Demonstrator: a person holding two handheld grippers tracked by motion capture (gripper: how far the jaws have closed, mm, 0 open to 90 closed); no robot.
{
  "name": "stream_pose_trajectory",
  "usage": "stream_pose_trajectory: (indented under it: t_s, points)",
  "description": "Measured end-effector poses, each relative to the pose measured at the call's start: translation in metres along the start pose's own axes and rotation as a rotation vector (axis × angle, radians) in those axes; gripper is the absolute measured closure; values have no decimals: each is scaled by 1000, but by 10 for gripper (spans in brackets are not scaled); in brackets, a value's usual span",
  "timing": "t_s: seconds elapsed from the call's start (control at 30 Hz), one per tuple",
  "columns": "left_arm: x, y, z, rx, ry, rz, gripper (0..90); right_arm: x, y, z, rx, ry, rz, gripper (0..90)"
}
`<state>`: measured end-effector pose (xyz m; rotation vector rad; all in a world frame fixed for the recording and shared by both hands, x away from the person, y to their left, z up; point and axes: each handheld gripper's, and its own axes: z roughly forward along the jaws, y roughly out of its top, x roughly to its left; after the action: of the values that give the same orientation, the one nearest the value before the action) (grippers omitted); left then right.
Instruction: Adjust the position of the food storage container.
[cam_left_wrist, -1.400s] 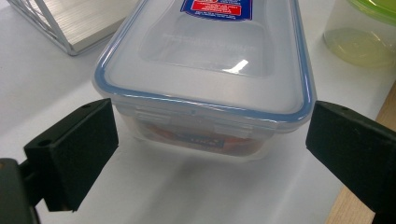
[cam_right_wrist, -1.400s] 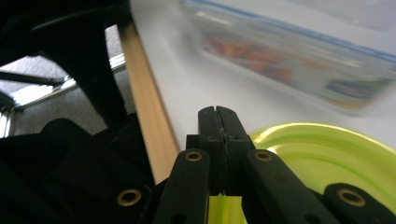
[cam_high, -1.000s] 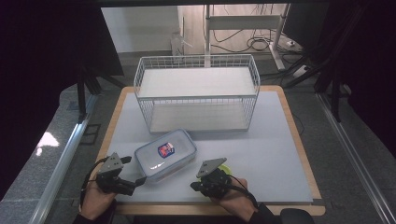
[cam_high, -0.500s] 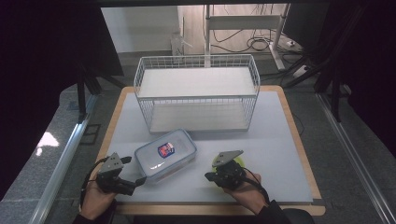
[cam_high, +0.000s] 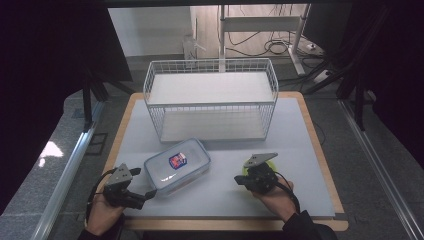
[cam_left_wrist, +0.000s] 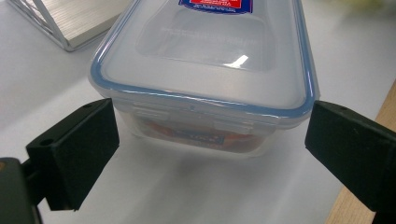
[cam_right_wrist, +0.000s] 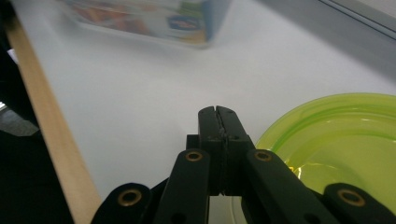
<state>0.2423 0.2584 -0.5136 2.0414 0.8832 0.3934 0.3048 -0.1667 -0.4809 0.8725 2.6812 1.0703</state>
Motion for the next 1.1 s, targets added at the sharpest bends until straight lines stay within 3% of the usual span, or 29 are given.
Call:
stream_pose_trajectory:
  t_s: [0.9,1.1]
  points:
    - [1,-1,1,-20,-21,4,25,-72,-25,-35,-38,-170,173,900]
    - [1,-1,2,-5,-11,-8,22,-74,-27,-37,-53,-183,188,900]
